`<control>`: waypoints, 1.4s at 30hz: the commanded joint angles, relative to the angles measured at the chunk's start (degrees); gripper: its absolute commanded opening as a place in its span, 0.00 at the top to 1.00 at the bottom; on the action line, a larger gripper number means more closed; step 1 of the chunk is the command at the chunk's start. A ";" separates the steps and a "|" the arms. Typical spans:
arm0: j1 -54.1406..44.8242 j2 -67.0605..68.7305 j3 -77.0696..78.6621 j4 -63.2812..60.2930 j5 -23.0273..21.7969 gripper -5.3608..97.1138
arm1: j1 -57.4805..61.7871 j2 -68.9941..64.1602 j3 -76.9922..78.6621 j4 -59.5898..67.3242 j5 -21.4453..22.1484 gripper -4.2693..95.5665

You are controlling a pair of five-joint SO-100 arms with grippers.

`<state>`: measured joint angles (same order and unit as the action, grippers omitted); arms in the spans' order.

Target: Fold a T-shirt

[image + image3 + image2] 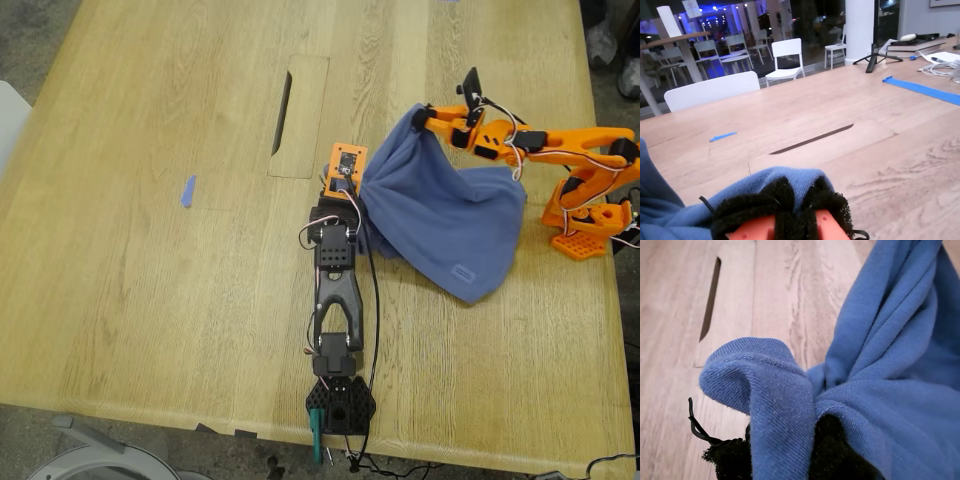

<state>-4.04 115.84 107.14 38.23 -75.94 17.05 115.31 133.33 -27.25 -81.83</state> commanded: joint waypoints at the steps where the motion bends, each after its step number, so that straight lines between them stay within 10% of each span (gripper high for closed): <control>1: -3.69 8.79 -0.18 -5.01 0.62 0.95 | 1.58 -2.37 -6.15 -2.64 0.26 0.94; 20: -10.63 12.04 6.33 -16.87 1.49 0.95 | 4.66 -21.62 -27.77 -5.71 0.44 0.94; 42: -8.35 21.09 6.77 -0.53 1.76 0.95 | 5.01 -19.16 -36.39 16.08 -0.35 0.94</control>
<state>-11.69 128.94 116.46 37.18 -74.79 19.34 92.81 101.16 -12.39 -81.65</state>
